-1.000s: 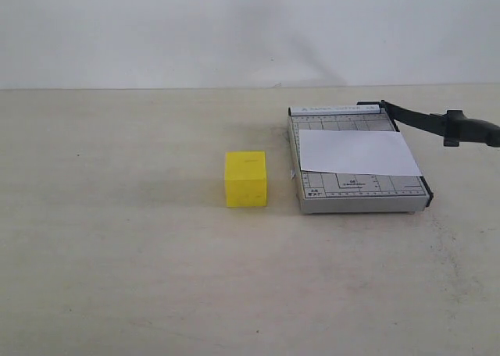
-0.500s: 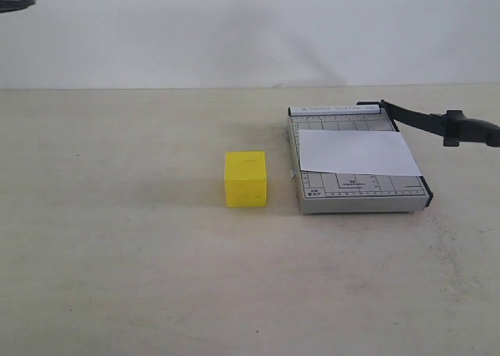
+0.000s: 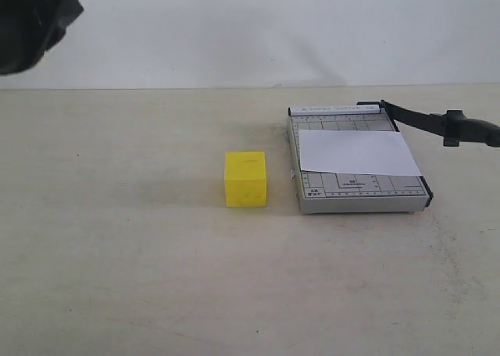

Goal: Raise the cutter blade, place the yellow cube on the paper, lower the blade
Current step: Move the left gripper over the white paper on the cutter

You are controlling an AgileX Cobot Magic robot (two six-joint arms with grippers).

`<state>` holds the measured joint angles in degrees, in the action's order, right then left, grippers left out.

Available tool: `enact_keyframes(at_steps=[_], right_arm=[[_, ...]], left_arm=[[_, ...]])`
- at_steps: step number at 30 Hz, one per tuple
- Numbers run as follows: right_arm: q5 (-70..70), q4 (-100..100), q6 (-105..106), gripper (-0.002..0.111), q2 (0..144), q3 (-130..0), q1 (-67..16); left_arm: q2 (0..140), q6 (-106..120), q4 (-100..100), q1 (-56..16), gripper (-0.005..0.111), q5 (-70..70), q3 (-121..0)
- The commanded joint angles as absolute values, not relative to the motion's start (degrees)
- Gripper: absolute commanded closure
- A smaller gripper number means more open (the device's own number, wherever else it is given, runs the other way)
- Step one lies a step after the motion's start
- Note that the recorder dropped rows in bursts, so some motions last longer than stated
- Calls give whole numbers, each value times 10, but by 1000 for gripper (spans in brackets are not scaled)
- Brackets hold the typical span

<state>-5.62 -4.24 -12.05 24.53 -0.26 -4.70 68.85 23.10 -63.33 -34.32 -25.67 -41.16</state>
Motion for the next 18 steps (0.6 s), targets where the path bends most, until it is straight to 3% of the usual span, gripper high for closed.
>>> enact_keyframes(at_steps=[1,6,13,18], right_arm=[[-54,-42,-117,109,247,0,-46],[-54,-42,-117,109,247,0,-46],[-54,-42,-117,109,247,0,-46],[-56,-44,-117,109,247,0,-46]], left_arm=[[719,188,-615,-354,102,-332,-356],[753,211,-439,-340,102,-423,-323],[762,138,46,-348,102,-275,-358],[802,0,185,-375,102,-232,-409]])
